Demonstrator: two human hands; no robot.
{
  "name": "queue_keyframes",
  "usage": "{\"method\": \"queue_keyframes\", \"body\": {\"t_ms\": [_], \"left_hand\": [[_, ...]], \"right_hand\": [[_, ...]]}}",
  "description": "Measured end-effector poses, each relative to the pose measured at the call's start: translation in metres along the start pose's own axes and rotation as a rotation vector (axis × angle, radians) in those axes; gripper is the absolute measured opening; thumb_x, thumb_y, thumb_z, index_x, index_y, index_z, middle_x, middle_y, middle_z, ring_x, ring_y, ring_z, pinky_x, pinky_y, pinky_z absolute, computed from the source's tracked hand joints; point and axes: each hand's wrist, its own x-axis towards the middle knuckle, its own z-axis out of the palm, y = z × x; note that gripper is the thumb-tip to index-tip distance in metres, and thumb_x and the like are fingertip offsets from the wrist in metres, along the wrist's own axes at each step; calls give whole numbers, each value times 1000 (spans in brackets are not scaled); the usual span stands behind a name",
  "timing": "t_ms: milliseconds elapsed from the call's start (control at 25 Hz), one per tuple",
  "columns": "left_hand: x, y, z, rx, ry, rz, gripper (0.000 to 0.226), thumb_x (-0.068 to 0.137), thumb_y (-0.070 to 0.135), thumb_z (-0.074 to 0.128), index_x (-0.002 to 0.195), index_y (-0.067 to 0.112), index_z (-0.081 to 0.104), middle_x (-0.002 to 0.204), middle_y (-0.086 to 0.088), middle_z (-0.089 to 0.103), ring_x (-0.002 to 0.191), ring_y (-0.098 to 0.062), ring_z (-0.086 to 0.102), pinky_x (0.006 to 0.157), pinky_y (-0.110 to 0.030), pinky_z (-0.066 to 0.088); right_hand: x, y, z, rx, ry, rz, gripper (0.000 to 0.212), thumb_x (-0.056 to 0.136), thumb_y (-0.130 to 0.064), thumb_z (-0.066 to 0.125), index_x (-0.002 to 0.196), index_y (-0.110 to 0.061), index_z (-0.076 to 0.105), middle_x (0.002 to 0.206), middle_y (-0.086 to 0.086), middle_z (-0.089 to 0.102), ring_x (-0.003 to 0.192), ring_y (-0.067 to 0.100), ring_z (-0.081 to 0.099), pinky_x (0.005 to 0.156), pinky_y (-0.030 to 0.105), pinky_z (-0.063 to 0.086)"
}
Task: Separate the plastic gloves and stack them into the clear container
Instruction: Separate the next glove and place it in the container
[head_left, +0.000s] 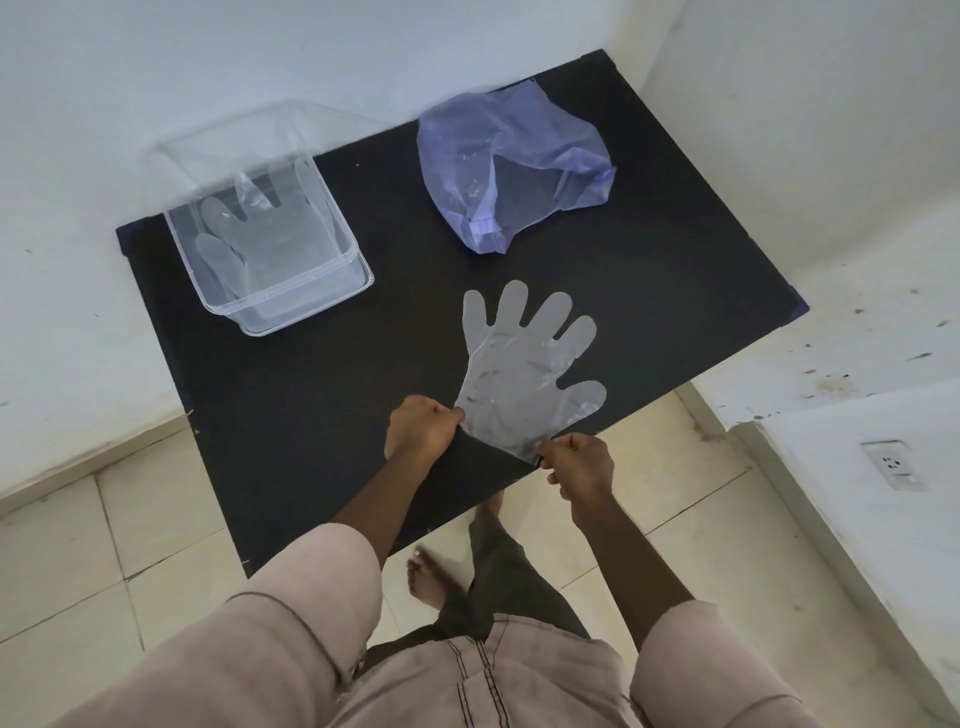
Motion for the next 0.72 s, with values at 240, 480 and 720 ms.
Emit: {"method": "queue_keyframes", "body": {"t_ms": [240, 480, 720], "left_hand": [[-21, 27, -10, -483, -141, -266, 11, 81, 22, 67, 78, 12, 71, 71, -1, 63, 60, -13, 48, 55, -28, 39], [-28, 34, -15, -658, -305, -376, 12, 79, 24, 69, 69, 16, 69, 68, 2, 64, 61, -11, 51, 55, -26, 41], [-31, 33, -17, -701, -319, -382, 12, 81, 26, 69, 75, 16, 71, 70, 2, 66, 63, -11, 53, 55, -25, 43]], "right_hand": [[-15, 4, 7, -658, -8, -635, 83, 60, -46, 85, 130, -24, 47, 133, 3, 53, 116, 25, 53, 97, 43, 48], [-13, 3, 13, -760, 143, -637, 54, 76, -45, 71, 121, -19, 58, 125, 8, 61, 112, 31, 57, 97, 46, 47], [-6, -6, 6, -611, 242, -738, 23, 82, -31, 57, 88, -12, 70, 90, 7, 72, 81, 24, 62, 74, 36, 55]]}}
